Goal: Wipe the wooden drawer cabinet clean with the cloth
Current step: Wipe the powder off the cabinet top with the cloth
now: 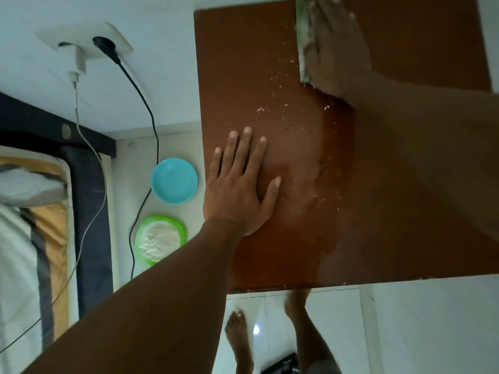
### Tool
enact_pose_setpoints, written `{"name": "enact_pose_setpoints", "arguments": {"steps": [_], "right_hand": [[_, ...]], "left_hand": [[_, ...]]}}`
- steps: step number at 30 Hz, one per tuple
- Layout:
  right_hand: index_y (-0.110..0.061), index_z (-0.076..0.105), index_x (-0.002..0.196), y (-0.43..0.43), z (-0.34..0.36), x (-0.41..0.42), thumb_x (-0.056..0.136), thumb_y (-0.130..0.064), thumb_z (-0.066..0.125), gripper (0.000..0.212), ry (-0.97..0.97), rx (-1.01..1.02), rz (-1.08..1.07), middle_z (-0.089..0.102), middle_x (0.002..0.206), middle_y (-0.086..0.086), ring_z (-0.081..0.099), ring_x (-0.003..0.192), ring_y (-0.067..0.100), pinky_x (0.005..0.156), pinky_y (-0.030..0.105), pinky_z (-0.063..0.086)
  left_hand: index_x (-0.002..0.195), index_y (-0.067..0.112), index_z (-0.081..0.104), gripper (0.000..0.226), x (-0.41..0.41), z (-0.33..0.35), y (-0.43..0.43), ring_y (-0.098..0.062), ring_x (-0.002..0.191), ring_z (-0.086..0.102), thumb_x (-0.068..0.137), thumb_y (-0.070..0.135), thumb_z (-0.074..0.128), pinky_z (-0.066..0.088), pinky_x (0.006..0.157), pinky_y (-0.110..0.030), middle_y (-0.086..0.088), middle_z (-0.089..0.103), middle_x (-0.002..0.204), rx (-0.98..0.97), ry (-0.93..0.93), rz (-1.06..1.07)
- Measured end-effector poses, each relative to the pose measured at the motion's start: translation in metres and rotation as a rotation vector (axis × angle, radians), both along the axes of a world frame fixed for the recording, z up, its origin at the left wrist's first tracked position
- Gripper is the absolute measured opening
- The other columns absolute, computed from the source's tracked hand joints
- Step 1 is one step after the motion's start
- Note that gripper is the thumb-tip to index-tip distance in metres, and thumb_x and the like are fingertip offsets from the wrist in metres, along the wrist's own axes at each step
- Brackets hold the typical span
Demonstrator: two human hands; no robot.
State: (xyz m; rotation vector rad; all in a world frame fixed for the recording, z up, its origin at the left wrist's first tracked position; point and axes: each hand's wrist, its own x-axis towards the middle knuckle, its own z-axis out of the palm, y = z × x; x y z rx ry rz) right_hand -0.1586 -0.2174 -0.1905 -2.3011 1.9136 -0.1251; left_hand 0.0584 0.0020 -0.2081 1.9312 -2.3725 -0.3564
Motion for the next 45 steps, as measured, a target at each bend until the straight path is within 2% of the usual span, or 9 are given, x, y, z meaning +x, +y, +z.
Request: {"name": "enact_pose_setpoints", "arguments": {"steps": [12, 17, 21, 23, 25, 31, 34, 40, 45], "right_hand": [[-0.012, 0.015, 0.159, 0.250, -0.008, 0.010, 0.102, -0.040, 0.023, 0.064, 0.001, 0.062, -0.095, 0.010, 0.168, 0.009, 0.003, 0.156, 0.026, 0.126, 0.049, 0.013], [-0.010, 0.042, 0.148, 0.360, -0.014, 0.017, 0.100, -0.021, 0.041, 0.049, -0.151, 0.007, -0.109, 0.039, 0.157, 0.009, 0.029, 0.150, 0.028, 0.117, 0.051, 0.037], [-0.015, 0.050, 0.139, 0.400, 0.000, 0.009, 0.076, -0.005, 0.082, 0.072, -0.294, 0.058, -0.051, 0.062, 0.136, 0.006, 0.060, 0.125, 0.025, 0.090, 0.037, 0.060], [-0.020, 0.052, 0.128, 0.387, 0.022, 0.005, 0.099, -0.025, 0.056, 0.030, -0.327, -0.035, 0.039, 0.071, 0.114, 0.002, 0.070, 0.097, 0.018, 0.073, 0.034, 0.064], [-0.023, 0.053, 0.125, 0.337, 0.043, 0.001, 0.104, -0.030, 0.035, 0.029, -0.406, -0.068, 0.046, 0.066, 0.106, -0.008, 0.063, 0.089, 0.003, 0.071, 0.033, 0.061], [-0.005, 0.058, 0.135, 0.078, 0.046, 0.019, 0.090, 0.004, 0.058, 0.046, -0.464, -0.103, -0.078, 0.065, 0.123, 0.018, 0.063, 0.105, 0.031, 0.096, 0.044, 0.051], [-0.011, 0.057, 0.132, -0.007, 0.025, 0.035, 0.080, 0.000, 0.063, 0.054, -0.372, -0.005, -0.033, 0.064, 0.122, 0.015, 0.062, 0.110, 0.035, 0.096, 0.046, 0.049], [-0.015, 0.012, 0.160, 0.005, -0.015, 0.047, 0.102, -0.036, 0.024, 0.063, 0.017, 0.052, 0.026, 0.007, 0.169, 0.008, 0.000, 0.156, 0.027, 0.126, 0.049, 0.010], [-0.013, 0.009, 0.160, 0.068, -0.010, 0.041, 0.101, -0.037, 0.024, 0.065, 0.031, 0.054, 0.007, 0.008, 0.168, 0.011, 0.000, 0.156, 0.027, 0.126, 0.049, 0.010]], "left_hand": [[0.167, 0.025, 0.009, 0.074, 0.002, 0.002, -0.001, -0.024, 0.161, -0.004, 0.104, 0.063, 0.021, 0.005, 0.130, -0.048, -0.002, 0.001, 0.175, 0.010, -0.017, -0.031], [0.167, 0.026, 0.009, 0.072, 0.002, 0.002, 0.003, -0.024, 0.161, -0.005, 0.105, 0.062, 0.020, 0.006, 0.130, -0.050, -0.002, 0.001, 0.175, 0.011, -0.008, -0.030], [0.167, 0.027, 0.012, 0.071, 0.002, 0.001, 0.002, -0.021, 0.161, -0.005, 0.105, 0.060, 0.023, 0.006, 0.130, -0.049, 0.000, 0.003, 0.175, 0.010, 0.028, -0.025], [0.166, 0.026, 0.016, 0.069, 0.003, 0.001, 0.001, -0.019, 0.161, -0.003, 0.105, 0.058, 0.026, 0.007, 0.130, -0.047, 0.002, 0.006, 0.175, 0.012, 0.056, 0.001], [0.166, 0.026, 0.020, 0.069, 0.004, 0.001, -0.007, -0.019, 0.161, 0.001, 0.105, 0.057, 0.027, 0.009, 0.130, -0.047, 0.002, 0.009, 0.174, 0.006, 0.068, 0.002], [0.166, 0.026, 0.018, 0.066, 0.013, -0.003, -0.058, -0.018, 0.161, 0.000, 0.106, 0.054, 0.023, 0.009, 0.130, -0.046, 0.002, 0.008, 0.174, -0.032, 0.058, 0.043], [0.166, 0.026, 0.016, 0.066, 0.012, -0.005, -0.059, -0.016, 0.161, -0.003, 0.106, 0.053, 0.022, 0.007, 0.130, -0.045, 0.002, 0.006, 0.174, -0.035, 0.060, 0.051], [0.166, 0.026, 0.018, 0.065, 0.014, -0.006, -0.061, -0.016, 0.161, -0.003, 0.107, 0.050, 0.027, 0.007, 0.130, -0.044, 0.002, 0.007, 0.174, -0.031, 0.060, 0.060], [0.166, 0.024, 0.020, 0.065, 0.014, -0.004, -0.062, -0.018, 0.161, -0.001, 0.106, 0.049, 0.029, 0.008, 0.130, -0.045, 0.001, 0.009, 0.174, -0.024, 0.065, 0.057]]}}
